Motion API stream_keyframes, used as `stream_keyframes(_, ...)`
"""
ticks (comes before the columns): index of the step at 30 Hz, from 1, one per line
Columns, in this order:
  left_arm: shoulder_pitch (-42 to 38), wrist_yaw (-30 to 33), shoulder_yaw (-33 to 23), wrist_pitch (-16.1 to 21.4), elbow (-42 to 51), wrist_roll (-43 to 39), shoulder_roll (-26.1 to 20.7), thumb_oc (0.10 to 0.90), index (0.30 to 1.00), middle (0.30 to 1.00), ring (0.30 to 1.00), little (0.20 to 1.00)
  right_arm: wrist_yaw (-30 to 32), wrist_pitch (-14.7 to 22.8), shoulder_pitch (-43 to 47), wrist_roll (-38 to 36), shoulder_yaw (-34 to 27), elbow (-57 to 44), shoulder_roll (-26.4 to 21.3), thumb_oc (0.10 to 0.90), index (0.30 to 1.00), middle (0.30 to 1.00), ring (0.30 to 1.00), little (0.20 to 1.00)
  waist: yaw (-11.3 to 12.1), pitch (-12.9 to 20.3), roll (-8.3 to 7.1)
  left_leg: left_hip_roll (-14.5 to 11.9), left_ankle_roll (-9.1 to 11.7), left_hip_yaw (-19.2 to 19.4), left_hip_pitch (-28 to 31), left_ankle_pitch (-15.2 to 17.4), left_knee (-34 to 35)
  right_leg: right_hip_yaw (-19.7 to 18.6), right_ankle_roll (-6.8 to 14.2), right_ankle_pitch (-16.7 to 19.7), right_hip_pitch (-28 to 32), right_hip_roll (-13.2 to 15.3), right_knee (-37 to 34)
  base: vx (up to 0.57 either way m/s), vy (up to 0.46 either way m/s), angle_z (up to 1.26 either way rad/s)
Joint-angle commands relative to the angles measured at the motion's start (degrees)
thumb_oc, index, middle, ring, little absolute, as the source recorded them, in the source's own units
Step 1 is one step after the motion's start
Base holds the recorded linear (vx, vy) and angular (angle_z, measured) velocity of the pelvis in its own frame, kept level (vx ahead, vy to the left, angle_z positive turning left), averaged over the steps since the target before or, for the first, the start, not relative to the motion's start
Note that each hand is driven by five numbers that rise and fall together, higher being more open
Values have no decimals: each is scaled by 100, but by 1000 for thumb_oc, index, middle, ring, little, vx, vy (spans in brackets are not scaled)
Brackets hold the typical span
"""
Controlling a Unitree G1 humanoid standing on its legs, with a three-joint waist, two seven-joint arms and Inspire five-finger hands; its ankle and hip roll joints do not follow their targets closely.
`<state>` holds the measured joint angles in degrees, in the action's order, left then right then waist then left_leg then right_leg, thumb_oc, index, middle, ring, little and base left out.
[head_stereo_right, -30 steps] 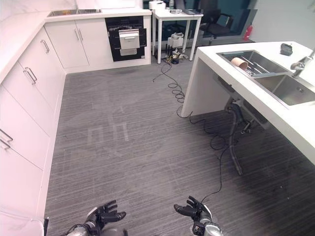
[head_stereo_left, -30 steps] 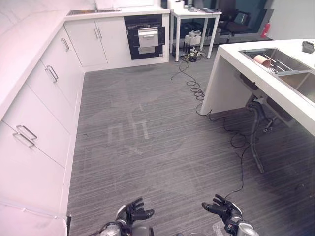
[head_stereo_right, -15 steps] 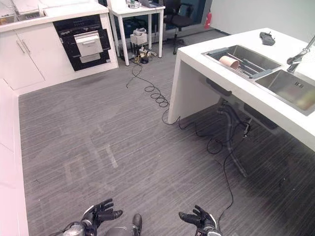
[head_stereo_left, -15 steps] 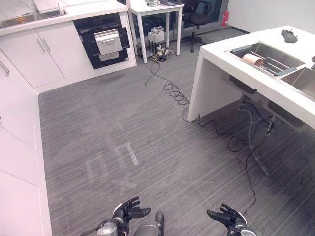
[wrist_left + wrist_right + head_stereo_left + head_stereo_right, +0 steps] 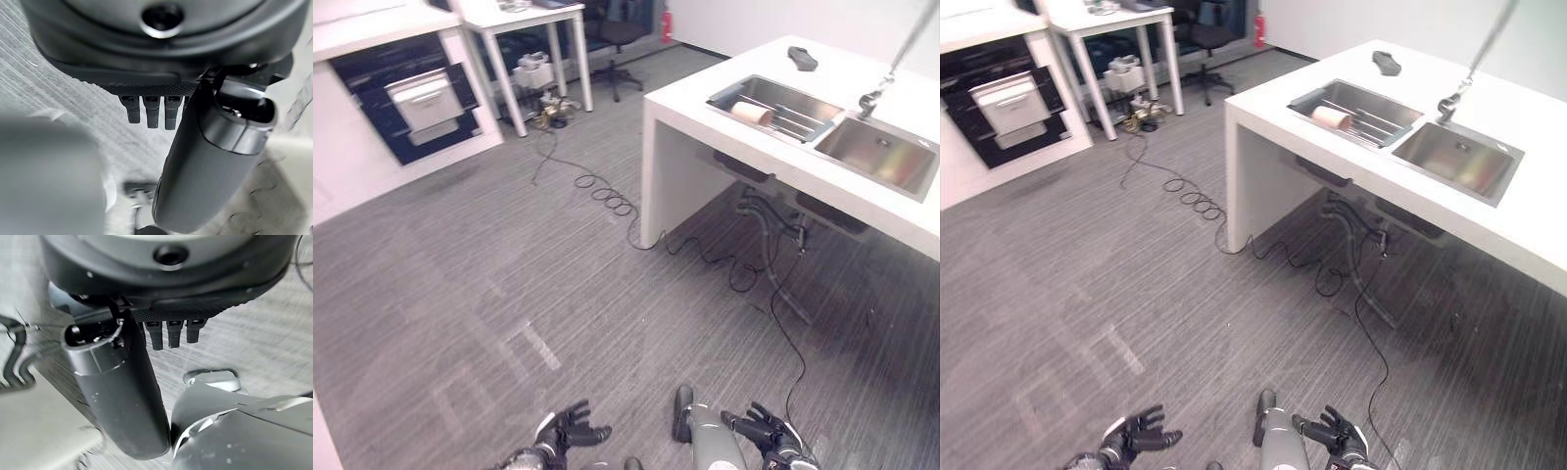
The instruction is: Place the dishes in the dishwasher.
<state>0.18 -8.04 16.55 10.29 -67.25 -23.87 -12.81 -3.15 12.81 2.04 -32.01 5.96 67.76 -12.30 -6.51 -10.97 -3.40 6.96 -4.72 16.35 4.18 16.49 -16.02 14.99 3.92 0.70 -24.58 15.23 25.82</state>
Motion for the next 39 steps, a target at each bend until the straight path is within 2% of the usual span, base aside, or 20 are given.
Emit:
stream_keyframes(1, -171, 407, -132, 291, 251, -155, -18, 800, 900, 900, 900, 900, -59, 26, 171, 473, 268, 138, -398, 800, 900, 900, 900, 900, 119, 371, 219, -656, 567, -1270, 553, -579, -117, -198, 290, 414, 834, -409, -863, 402, -272, -65)
stream_keyframes(2, -169, 452, -228, 240, 128, -331, -9, 800, 900, 900, 900, 900, -113, -7, 197, 601, 355, 162, -422, 800, 900, 900, 900, 900, 140, 420, 226, -776, 741, -1237, 814, -1269, -117, -162, 128, 241, 969, -524, -863, 489, -370, -73)
stream_keyframes(3, -163, 469, -323, 249, 6, -411, 14, 800, 900, 900, 900, 900, -148, -23, 222, 683, 450, 175, -451, 800, 900, 900, 900, 900, 193, 412, 206, -920, 908, -1178, 793, -1841, -627, -134, -20, 89, 1141, -613, -863, 418, -373, -59)
stream_keyframes(4, -150, 492, -411, 268, -79, -416, 38, 800, 900, 900, 900, 900, -158, -16, 239, 736, 518, 181, -468, 800, 900, 900, 900, 900, 228, 400, 138, -941, 975, -1205, 497, -2105, -1387, -157, -134, -1, 1256, -647, -863, 528, -514, -95)
stream_keyframes(5, -122, 478, -688, 228, -200, -483, 23, 800, 900, 900, 900, 900, -81, -52, 243, 807, 643, 112, -520, 800, 900, 900, 900, 900, 321, 343, -58, -981, 1025, -1215, -335, -2528, -2731, -244, -370, -213, 1528, -670, -863, 415, -409, -88)
stream_keyframes(6, -121, 460, -723, 203, -211, -504, 12, 800, 900, 900, 900, 900, -60, -71, 240, 801, 654, 94, -529, 800, 900, 900, 900, 900, 326, 335, -50, -1033, 1038, -1229, -462, -2559, -2876, -231, -408, -242, 1560, -700, -863, 338, -314, -89)
stream_keyframes(7, -123, 438, -751, 190, -235, -535, 14, 800, 900, 900, 900, 900, -34, -81, 228, 757, 674, 73, -553, 800, 900, 900, 900, 900, 381, 279, -21, -1085, 995, -1247, -800, -2493, -3153, -232, -449, -306, 1693, -767, -863, 290, -125, -73)
stream_keyframes(8, -122, 389, -802, 168, -273, -563, 40, 800, 900, 900, 900, 900, -17, -88, 200, 652, 650, 49, -578, 800, 900, 900, 900, 900, 539, 183, -15, -841, 782, -1196, -1605, -2461, -2988, -386, -474, -467, 1990, -885, -863, 364, -83, -76)
stream_keyframes(9, -113, 392, -830, 153, -269, -541, 59, 800, 900, 900, 900, 900, -61, -72, 195, 712, 613, 59, -575, 800, 900, 900, 900, 900, 629, 114, 60, -769, 705, -1117, -1689, -2306, -2663, -480, -454, -552, 2130, -1005, -863, 422, -37, -67)
stream_keyframes(12, -63, 354, -922, 105, -294, -577, 73, 800, 900, 900, 900, 900, -196, -45, 251, 838, 566, 100, -505, 800, 900, 900, 900, 900, 740, 118, 121, -820, 617, -798, -1570, -2289, -1191, -623, -349, -713, 2259, -1161, -863, 366, 106, -72)
stream_keyframes(13, -27, 344, -928, 91, -340, -701, 79, 800, 900, 900, 900, 900, -228, -72, 267, 878, 591, 136, -462, 800, 900, 900, 900, 900, 851, 132, 239, -924, 670, -951, -1606, -2465, -118, -783, -264, -850, 2398, -1315, -863, 427, 221, -86)
stream_keyframes(14, -18, 335, -935, 78, -358, -710, 78, 800, 900, 900, 900, 900, -237, -88, 274, 895, 605, 163, -444, 800, 900, 900, 900, 900, 897, 119, 330, -1017, 704, -1135, -1799, -2338, -117, -840, -230, -917, 2482, -1405, -863, 646, 361, -84)
stream_keyframes(15, -7, 253, -975, 85, -426, -672, 63, 800, 900, 900, 900, 900, -196, -102, 295, 895, 630, 305, -414, 800, 900, 900, 900, 900, 1014, 149, 478, -1311, 868, -1517, -2269, -2265, -117, -980, -161, -1079, 2651, -1514, -863, 450, 264, -71)
stream_keyframes(18, -19, 216, -985, 96, -447, -772, 63, 800, 900, 900, 900, 900, -139, -79, 233, 855, 597, 442, -395, 800, 900, 900, 900, 900, 1078, 181, 528, -1514, 972, -1615, -2621, -2204, -117, -1112, -56, -1257, 2876, -1467, -863, 359, 212, -58)
stream_keyframes(23, 12, 263, -1125, -19, -490, -695, 77, 800, 900, 900, 900, 900, 85, -127, 134, 983, 466, 518, -351, 800, 900, 900, 900, 900, 1109, 272, 477, -1315, 819, -1661, -2344, -1981, -117, -1240, 126, -1355, 3089, -1163, -863, 359, 237, -54)
stream_keyframes(26, -73, 152, -1025, -15, -545, -647, -39, 800, 900, 900, 900, 900, 24, -109, 125, 1320, 394, 596, -364, 800, 900, 900, 900, 900, 1040, 318, 489, -942, 586, -1820, -1966, -1651, -117, -1093, 249, -815, 2930, -900, -863, 264, 233, -16)
stream_keyframes(30, -166, 130, -943, -91, -585, -662, -159, 800, 900, 900, 900, 900, 116, -180, 134, 1210, 447, 598, -295, 800, 900, 900, 900, 900, 1003, 386, 521, -779, 406, -1848, -1899, -1514, -117, -1083, 292, -547, 2892, -846, -863, 180, 162, 9)
stream_keyframes(33, -235, 130, -915, -187, -633, -571, -226, 800, 900, 900, 900, 900, 267, -258, 84, 698, 313, 615, -237, 800, 900, 900, 900, 900, 938, 509, 505, -572, 151, -1781, -1867, -1353, -117, -1164, 439, 196, 2971, -839, -767, 155, 157, 15)
stream_keyframes(37, -200, 144, -946, -283, -647, -560, -249, 800, 900, 900, 900, 900, 254, -238, -42, 843, 149, 592, -253, 800, 900, 900, 900, 900, 856, 480, 660, -429, -47, -1811, -1638, -1182, -117, -1066, 439, 771, 2251, -915, 696, 92, 159, -7)
stream_keyframes(39, -82, 140, -1013, -292, -666, -667, -223, 800, 900, 900, 900, 900, 233, -278, -11, 886, 138, 593, -309, 800, 900, 900, 900, 900, 831, 350, 741, -430, -42, -1770, -1352, -1032, -117, -619, 351, 806, 1585, -761, 747, 106, 50, -25)
